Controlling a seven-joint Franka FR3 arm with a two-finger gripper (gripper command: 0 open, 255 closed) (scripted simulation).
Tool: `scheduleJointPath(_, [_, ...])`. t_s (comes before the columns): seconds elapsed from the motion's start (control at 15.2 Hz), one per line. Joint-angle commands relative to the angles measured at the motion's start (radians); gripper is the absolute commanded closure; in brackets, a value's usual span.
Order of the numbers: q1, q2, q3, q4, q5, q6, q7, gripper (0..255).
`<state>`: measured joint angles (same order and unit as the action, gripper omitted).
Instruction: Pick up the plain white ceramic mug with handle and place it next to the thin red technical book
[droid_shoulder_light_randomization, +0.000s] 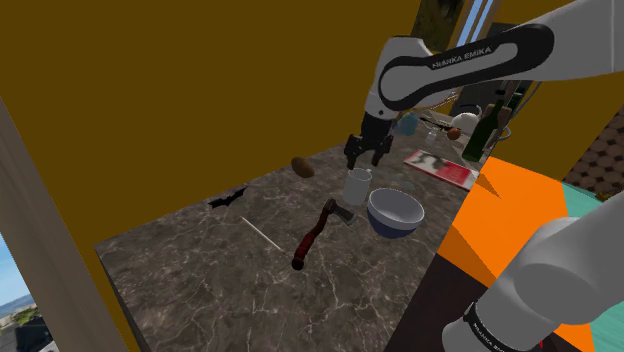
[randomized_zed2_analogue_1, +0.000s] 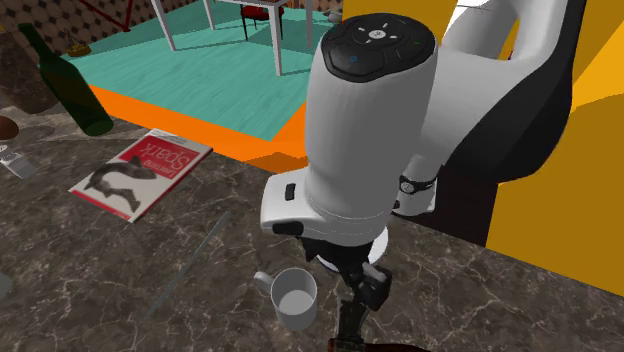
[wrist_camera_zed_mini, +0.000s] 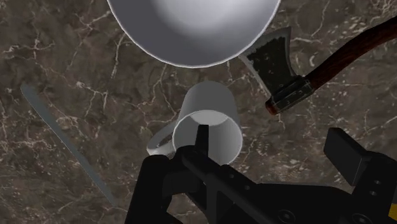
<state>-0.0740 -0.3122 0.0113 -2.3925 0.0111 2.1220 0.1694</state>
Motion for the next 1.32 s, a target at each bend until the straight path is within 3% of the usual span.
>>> scheduleJointPath(0.0, [-0.012,0.075,-0.004,0.027,-0.017,0.062,0.007,0])
scheduleJointPath(0.13, [-0.019,0.141,-0.005,0.059,-0.032,0.108,0.019,0])
scheduleJointPath(0.59, [-0.020,0.198,-0.006,0.018,-0.034,0.205,0.021,0])
scheduleJointPath(1.19, [-0.020,0.203,-0.006,0.015,-0.035,0.213,0.021,0])
scheduleJointPath(1.25, [-0.020,0.203,-0.006,0.015,-0.035,0.213,0.021,255])
